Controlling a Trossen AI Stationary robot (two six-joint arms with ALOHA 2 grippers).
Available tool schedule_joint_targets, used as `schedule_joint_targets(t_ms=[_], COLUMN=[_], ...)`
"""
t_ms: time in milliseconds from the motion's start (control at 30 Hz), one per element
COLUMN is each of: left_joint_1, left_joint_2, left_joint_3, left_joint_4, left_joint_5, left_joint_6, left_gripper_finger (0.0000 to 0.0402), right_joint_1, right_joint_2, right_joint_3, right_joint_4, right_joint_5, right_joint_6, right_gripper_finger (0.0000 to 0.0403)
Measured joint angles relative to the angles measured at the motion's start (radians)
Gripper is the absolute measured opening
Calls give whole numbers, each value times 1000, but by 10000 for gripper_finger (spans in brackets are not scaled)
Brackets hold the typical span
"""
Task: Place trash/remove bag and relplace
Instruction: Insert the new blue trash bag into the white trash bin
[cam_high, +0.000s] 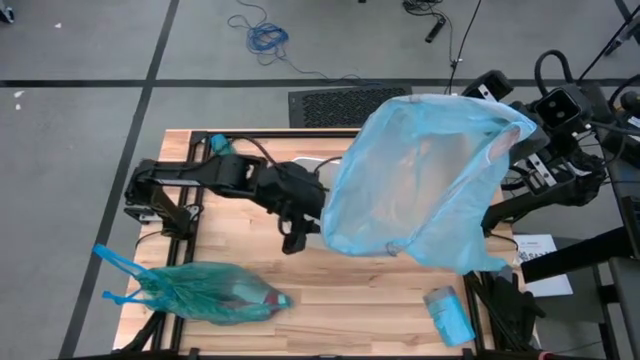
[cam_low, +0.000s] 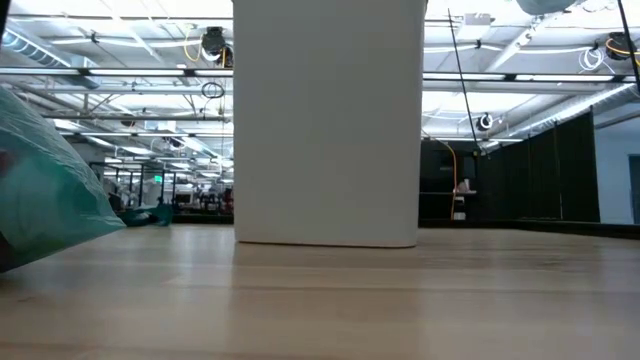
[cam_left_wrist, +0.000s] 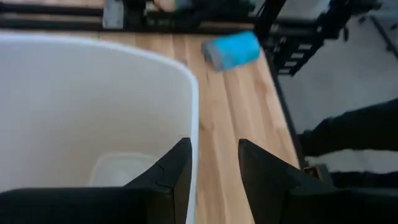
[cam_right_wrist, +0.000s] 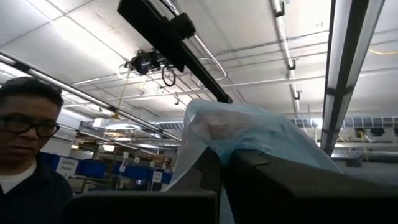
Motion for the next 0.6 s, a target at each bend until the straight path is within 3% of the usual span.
schedule_joint_targets(t_ms=[467,600], left_joint_1=[2,2], left_joint_2=[-54,-72], left_joint_3=[143,161], left_joint_4=[50,112], left_joint_5=[-39,-87], left_joint_6=[16,45], left_gripper_finger=[128,128], right_joint_1=[-63,-100], right_joint_2=[136,205], right_joint_3=[150,230], right_joint_4=[-80,-81], right_joint_5=[-32,-111], right_joint_6=[47,95], right_gripper_finger=[0,0])
